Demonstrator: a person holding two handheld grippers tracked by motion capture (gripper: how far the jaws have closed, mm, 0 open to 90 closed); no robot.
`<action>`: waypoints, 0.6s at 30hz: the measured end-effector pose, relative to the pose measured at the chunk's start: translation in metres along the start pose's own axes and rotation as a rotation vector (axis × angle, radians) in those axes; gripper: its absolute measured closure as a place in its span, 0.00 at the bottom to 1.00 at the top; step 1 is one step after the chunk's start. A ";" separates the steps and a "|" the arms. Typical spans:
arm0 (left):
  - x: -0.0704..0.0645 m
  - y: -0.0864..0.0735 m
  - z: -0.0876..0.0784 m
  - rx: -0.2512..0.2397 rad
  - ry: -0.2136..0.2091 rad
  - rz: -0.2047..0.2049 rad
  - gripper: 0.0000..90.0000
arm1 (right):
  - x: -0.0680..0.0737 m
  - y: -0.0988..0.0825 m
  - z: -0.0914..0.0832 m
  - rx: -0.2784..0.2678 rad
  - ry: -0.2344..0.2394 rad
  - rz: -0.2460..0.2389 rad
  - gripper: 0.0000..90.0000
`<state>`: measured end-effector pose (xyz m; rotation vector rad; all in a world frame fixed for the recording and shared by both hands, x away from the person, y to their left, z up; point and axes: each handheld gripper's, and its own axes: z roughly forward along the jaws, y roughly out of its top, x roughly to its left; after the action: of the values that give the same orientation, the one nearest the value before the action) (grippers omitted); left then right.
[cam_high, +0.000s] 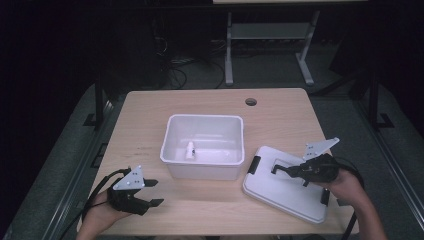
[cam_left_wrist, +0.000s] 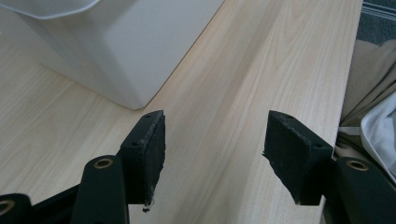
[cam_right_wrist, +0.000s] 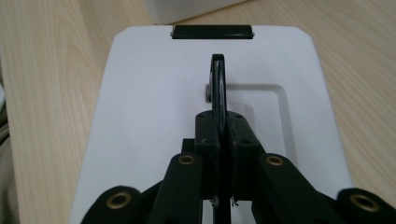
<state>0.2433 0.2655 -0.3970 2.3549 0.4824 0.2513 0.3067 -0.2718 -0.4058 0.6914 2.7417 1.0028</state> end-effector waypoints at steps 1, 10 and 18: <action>0.000 0.000 0.000 -0.002 0.001 -0.002 0.43 | 0.000 0.002 -0.002 -0.003 0.004 -0.004 0.93; 0.001 -0.003 -0.001 -0.007 0.005 -0.009 0.42 | 0.004 0.018 -0.015 -0.031 0.010 -0.037 0.93; 0.002 -0.006 -0.002 -0.010 0.010 -0.020 0.41 | 0.005 0.034 -0.032 -0.053 0.009 -0.063 0.93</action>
<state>0.2428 0.2718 -0.4000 2.3390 0.5084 0.2560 0.3057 -0.2653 -0.3597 0.5901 2.7156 1.0634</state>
